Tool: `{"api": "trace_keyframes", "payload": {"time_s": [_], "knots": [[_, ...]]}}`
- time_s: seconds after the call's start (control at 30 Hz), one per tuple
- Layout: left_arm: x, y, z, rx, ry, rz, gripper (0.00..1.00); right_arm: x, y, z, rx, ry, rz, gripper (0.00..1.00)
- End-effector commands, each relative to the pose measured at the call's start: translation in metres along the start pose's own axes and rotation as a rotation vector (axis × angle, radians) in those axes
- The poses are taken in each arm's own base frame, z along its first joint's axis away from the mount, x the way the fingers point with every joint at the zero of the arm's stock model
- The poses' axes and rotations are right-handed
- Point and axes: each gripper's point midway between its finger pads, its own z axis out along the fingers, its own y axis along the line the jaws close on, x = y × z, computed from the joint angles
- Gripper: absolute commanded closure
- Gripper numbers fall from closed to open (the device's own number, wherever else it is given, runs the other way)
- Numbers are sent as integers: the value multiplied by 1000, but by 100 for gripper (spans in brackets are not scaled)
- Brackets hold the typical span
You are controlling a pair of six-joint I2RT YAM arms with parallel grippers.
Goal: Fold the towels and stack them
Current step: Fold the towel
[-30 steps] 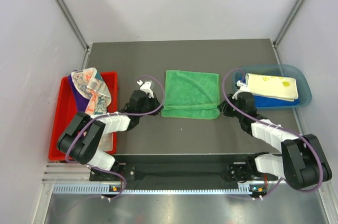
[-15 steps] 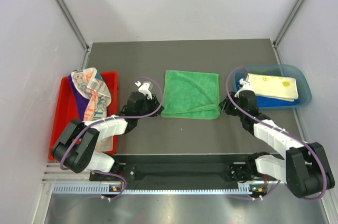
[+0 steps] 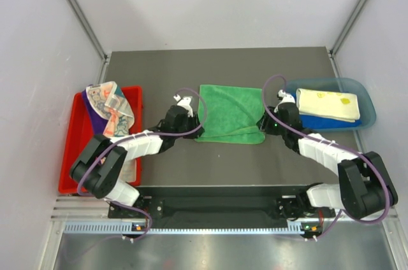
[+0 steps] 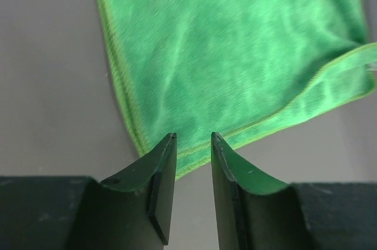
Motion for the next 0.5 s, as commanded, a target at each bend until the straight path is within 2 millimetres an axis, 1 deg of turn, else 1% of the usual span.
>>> {"api": "trace_keyframes", "payload": {"time_s": [0.0, 0.03, 0.07, 0.13, 0.17, 0.2, 0.23, 0.37, 0.47], "knots": [[4, 9, 4, -80, 32, -24, 65, -13, 9, 1, 4, -38, -15, 59], [3, 8, 6, -87, 34, -23, 65, -12, 9, 1, 3, -36, -19, 64], [7, 13, 8, -109, 48, -24, 65, -10, 9, 1, 3, -31, -21, 66], [14, 15, 9, -132, 79, -22, 65, -5, 8, -1, 7, -23, -31, 74], [16, 22, 10, -169, 82, -23, 66, -3, 7, -2, 9, -17, -31, 77], [18, 25, 11, -188, 89, -21, 66, -2, 7, -4, 4, -20, -34, 79], [22, 27, 11, -197, 102, -21, 67, 2, 5, -5, 9, -12, -36, 80], [28, 34, 11, -232, 116, -25, 69, 6, 2, -10, 13, -9, -45, 84], [30, 38, 10, -255, 125, -22, 74, 8, 2, -14, 11, -4, -52, 89]]}}
